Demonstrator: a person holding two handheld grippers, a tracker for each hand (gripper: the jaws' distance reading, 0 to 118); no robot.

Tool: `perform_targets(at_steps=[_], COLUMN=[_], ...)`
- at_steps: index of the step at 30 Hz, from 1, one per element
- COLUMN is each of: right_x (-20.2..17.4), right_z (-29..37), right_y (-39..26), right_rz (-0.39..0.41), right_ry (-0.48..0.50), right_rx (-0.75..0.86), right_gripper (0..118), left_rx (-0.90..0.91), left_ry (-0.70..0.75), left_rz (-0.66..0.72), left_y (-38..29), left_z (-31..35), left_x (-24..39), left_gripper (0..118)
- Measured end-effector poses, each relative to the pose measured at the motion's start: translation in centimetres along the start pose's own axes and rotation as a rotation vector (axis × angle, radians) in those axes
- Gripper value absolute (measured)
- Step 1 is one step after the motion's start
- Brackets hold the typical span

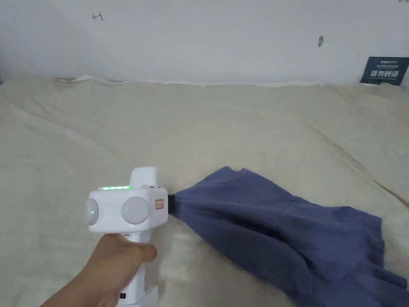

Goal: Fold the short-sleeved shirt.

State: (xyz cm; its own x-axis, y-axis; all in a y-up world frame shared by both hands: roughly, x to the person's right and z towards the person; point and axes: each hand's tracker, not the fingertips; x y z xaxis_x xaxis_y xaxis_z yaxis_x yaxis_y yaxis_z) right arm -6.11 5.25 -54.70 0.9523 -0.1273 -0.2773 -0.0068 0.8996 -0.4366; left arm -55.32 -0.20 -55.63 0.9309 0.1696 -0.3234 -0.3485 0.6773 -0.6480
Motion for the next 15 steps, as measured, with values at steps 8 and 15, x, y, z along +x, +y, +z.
perform_targets(at_steps=[8, 15], right_x=[0.0, -0.4], right_z=[-0.2, 1.3], right_y=[0.1, 0.9], right_rz=[0.007, -0.007], right_ry=[0.001, 0.027], right_rx=[-0.011, 0.002], right_gripper=[0, 0], left_rx=[0.007, -0.030], left_ry=[-0.053, -0.102], left_rz=[0.023, 0.101], left_y=[-0.6, -1.8], left_z=[1.3, 5.1], left_x=[-0.9, -1.0], left_gripper=[0, 0])
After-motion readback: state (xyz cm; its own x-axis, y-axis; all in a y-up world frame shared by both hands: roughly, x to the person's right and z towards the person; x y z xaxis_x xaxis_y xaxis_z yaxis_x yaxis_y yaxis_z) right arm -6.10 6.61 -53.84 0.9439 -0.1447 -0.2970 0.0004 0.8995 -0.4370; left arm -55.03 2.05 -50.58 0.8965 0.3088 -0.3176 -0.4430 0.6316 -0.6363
